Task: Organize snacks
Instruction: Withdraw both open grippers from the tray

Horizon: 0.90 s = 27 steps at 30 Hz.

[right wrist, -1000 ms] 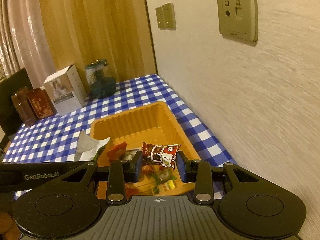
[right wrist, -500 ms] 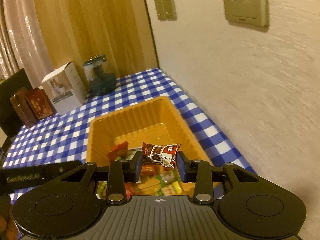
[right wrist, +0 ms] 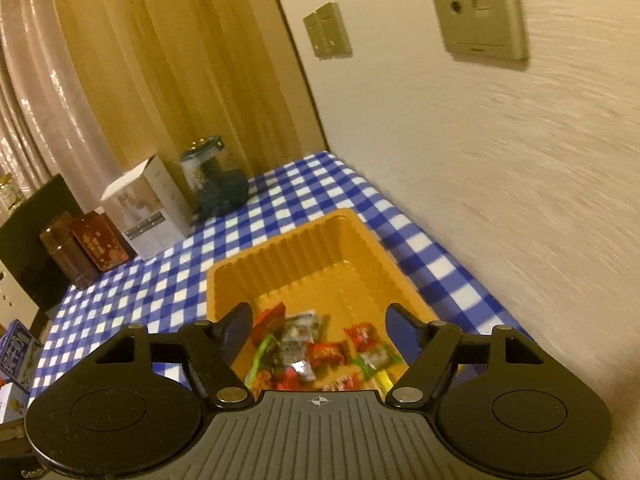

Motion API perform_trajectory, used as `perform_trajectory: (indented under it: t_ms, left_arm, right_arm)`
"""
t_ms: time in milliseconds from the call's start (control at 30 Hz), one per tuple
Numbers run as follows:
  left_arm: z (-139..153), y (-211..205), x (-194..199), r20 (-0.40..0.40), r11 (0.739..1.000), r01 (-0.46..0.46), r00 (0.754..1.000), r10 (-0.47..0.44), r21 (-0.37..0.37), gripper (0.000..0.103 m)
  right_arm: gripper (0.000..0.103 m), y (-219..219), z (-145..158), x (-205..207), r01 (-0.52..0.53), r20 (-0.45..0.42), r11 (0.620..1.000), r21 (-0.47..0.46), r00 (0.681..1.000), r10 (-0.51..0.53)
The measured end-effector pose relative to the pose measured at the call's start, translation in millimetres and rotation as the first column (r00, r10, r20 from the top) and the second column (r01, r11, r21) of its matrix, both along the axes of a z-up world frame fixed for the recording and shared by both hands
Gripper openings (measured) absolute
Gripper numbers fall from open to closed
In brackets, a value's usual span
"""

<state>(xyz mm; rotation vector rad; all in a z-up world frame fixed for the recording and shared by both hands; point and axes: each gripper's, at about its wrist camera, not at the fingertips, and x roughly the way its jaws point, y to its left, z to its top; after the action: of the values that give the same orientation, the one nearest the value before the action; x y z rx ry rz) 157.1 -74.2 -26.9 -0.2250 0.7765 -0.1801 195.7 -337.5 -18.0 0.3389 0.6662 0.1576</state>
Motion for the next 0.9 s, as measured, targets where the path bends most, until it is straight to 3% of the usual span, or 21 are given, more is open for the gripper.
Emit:
perform_trajectory:
  t_ms: [100, 367, 700, 900]
  left_arm:
    - [3, 1, -15, -0.005, 1.0, -0.005, 1.0, 0.005, 0.008, 0.103]
    - [15, 3, -60, -0.027, 0.997, -0.035, 0.999, 0.037, 0.071, 0.103]
    - [34, 4, -109, -0.029, 0.996, -0.046, 0.998, 0.048, 0.077, 0.103]
    - [46, 1, -136, -0.015, 0.994, -0.037, 0.999, 0.039, 0.102, 0.103]
  right_arm:
    - [0.073, -2, 2, -19, 0.021, -0.023, 1.0, 0.008, 0.999, -0.021]
    - [0.073, 15, 10, -81, -0.003, -0.061, 0.998, -0.058, 0.998, -0.001]
    - [0.074, 25, 24, -152, -0.046, -0.06, 0.987, -0.153, 0.998, 0.037]
    - [0.074, 28, 32, -187, -0.046, -0.07, 0.987, -0.157, 0.997, 0.035]
